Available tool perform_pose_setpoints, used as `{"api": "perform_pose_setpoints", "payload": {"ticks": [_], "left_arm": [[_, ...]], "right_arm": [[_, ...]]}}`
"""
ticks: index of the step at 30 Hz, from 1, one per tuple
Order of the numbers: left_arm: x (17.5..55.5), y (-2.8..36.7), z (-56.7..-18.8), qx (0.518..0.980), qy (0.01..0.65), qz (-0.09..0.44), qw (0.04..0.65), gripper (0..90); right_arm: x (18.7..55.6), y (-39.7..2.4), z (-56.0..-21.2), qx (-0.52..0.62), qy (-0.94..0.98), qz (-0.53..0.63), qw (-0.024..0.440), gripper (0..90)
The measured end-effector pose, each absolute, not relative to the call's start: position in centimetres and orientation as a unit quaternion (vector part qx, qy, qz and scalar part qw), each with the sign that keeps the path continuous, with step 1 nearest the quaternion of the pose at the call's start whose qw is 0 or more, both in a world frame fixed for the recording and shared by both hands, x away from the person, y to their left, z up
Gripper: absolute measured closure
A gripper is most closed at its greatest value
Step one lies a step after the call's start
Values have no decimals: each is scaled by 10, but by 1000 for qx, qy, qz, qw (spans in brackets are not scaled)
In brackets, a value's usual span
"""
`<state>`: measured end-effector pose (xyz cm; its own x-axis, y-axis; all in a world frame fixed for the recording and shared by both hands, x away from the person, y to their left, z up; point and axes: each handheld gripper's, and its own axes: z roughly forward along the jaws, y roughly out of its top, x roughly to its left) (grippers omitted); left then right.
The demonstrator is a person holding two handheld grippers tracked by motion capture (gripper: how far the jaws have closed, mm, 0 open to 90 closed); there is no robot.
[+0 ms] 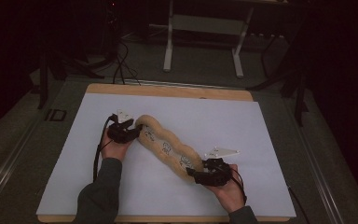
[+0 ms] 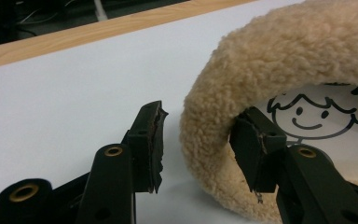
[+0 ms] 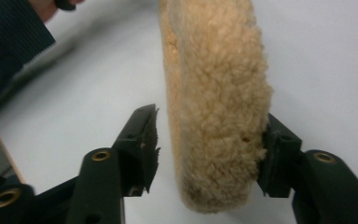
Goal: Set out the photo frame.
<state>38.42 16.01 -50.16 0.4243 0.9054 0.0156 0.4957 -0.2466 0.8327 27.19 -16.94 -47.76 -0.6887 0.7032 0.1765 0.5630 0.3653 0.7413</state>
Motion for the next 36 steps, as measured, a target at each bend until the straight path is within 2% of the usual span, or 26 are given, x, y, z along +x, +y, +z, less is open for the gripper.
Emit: {"api": "perform_pose_setpoints", "payload": {"ticks": [1,2,5,10,14,16,20,24,26,27,29,36], "left_arm": [[385,160,-502,746,469,258,396,551],[386,160,-501,745,470,256,398,551],[390,160,-499,747,474,244,397,553],[394,159,-500,747,476,229,403,577],[393,156,-500,755,469,235,394,701],[393,154,-499,761,464,244,382,716],[392,150,-498,763,465,255,371,729],[391,148,-498,763,468,262,362,733],[390,147,-497,764,468,266,355,734],[389,146,-497,763,470,269,353,737],[386,146,-497,760,474,274,351,739],[375,149,-498,750,485,283,348,740]], "right_arm": [[272,-169,-478,385,824,406,90,519],[272,-170,-477,385,825,401,99,603],[273,-172,-477,386,825,400,99,641],[272,-170,-477,375,831,399,101,649],[271,-170,-477,373,831,400,100,649],[272,-171,-477,372,832,399,99,649],[272,-171,-477,377,830,400,95,635],[273,-173,-478,387,831,391,80,579],[273,-173,-479,389,832,388,78,581],[273,-175,-480,390,831,390,74,619],[273,-175,-479,393,830,387,82,640],[276,-177,-480,401,825,387,95,646]]}}
